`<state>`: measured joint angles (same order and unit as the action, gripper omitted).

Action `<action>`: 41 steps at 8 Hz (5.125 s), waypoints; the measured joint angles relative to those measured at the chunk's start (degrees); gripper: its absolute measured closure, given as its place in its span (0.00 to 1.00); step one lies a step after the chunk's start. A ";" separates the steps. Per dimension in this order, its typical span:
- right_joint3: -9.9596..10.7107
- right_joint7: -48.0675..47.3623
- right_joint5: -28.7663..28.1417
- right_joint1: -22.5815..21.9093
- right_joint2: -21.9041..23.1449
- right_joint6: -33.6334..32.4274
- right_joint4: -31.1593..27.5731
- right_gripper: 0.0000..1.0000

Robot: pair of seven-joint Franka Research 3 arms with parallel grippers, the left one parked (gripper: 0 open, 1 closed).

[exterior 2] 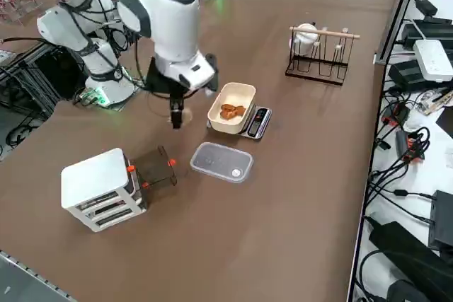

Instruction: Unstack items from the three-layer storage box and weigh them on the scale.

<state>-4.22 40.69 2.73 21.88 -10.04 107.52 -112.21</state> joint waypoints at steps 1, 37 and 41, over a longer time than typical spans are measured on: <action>-0.08 -4.46 -3.32 -2.03 -0.90 0.19 0.13 0.48; 0.68 4.58 28.47 9.75 -8.39 13.01 -8.88 0.92; -2.41 4.43 27.30 8.63 -11.07 15.40 -5.85 0.49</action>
<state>-6.63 45.11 30.03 30.52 -21.12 122.92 -118.06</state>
